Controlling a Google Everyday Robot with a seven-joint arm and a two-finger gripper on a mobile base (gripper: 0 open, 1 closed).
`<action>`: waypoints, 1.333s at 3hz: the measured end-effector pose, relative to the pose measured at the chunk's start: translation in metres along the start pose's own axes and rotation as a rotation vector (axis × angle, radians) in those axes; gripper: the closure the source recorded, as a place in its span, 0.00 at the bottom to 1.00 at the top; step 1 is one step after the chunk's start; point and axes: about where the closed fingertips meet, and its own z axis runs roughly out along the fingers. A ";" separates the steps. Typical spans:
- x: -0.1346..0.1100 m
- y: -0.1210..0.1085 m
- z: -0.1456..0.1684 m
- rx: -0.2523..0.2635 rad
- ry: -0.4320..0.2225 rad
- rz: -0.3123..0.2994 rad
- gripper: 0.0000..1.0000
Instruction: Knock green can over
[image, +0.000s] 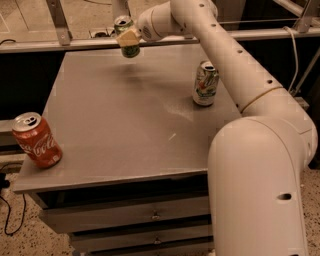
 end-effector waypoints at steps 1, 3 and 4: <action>-0.010 0.019 -0.030 -0.132 -0.004 -0.013 1.00; 0.016 0.079 -0.046 -0.387 0.206 -0.123 1.00; 0.043 0.108 -0.055 -0.512 0.356 -0.177 1.00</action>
Offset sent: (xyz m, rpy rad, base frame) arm -0.1303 -0.0293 -0.0065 -0.3209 0.3315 0.5375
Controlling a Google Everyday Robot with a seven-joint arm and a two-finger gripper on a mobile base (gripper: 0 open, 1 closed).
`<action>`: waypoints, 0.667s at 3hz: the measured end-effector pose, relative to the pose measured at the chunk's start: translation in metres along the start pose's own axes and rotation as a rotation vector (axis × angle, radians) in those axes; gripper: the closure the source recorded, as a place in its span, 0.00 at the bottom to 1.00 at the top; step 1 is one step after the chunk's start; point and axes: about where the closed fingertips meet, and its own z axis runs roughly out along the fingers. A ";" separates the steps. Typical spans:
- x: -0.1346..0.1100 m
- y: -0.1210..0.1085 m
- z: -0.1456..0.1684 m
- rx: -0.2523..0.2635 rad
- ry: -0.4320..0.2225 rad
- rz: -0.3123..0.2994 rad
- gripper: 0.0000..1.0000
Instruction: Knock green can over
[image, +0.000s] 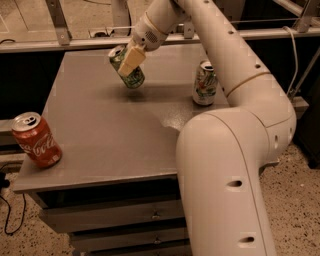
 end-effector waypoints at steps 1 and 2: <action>0.023 0.013 0.008 -0.045 0.188 -0.046 1.00; 0.031 0.015 0.013 -0.050 0.306 -0.099 0.84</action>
Offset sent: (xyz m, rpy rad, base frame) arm -0.0375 -0.0376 -0.0340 -0.5149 0.0130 0.1763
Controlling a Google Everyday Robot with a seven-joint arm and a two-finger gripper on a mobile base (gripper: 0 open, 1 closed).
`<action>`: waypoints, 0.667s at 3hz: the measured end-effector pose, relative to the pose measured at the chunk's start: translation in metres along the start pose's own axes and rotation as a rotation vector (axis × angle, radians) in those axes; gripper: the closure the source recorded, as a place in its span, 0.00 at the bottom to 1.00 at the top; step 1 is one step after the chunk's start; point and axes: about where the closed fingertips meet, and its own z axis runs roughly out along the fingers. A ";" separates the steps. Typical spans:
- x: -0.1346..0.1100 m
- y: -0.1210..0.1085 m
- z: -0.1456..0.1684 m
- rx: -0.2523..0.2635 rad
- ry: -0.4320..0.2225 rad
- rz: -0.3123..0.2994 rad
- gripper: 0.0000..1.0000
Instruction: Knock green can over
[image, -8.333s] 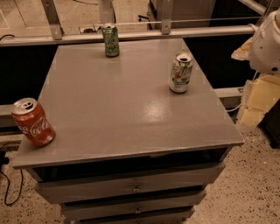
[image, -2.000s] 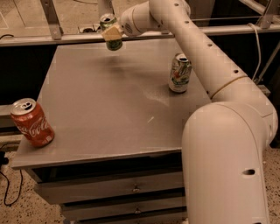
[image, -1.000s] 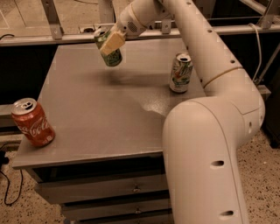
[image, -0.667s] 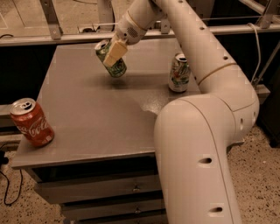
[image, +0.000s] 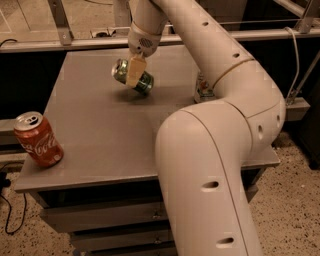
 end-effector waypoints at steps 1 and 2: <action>-0.006 0.004 0.005 0.000 0.066 -0.091 0.53; -0.011 0.009 0.006 -0.004 0.083 -0.149 0.30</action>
Offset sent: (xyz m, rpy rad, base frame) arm -0.0392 0.0005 0.0015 -0.1531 -0.0208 0.2266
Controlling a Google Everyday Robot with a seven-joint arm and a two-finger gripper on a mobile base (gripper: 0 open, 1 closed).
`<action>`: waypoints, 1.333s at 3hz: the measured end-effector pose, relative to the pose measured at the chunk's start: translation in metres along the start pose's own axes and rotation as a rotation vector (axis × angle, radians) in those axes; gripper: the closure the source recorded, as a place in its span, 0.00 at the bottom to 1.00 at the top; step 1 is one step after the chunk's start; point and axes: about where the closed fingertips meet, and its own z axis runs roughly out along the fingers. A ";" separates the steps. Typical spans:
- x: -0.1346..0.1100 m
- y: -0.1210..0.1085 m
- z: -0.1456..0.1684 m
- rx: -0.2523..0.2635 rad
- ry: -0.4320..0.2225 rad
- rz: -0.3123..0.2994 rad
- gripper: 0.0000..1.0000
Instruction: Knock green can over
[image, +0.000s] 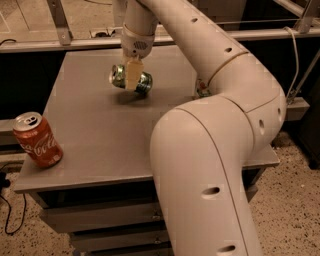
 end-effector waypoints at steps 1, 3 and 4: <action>-0.003 0.006 -0.004 0.001 0.009 -0.040 0.07; -0.003 0.018 -0.007 -0.007 0.018 -0.068 0.00; 0.004 0.019 -0.010 0.002 -0.003 -0.046 0.00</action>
Offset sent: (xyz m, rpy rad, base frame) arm -0.0407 -0.0190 0.0103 -0.0658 0.0313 0.0899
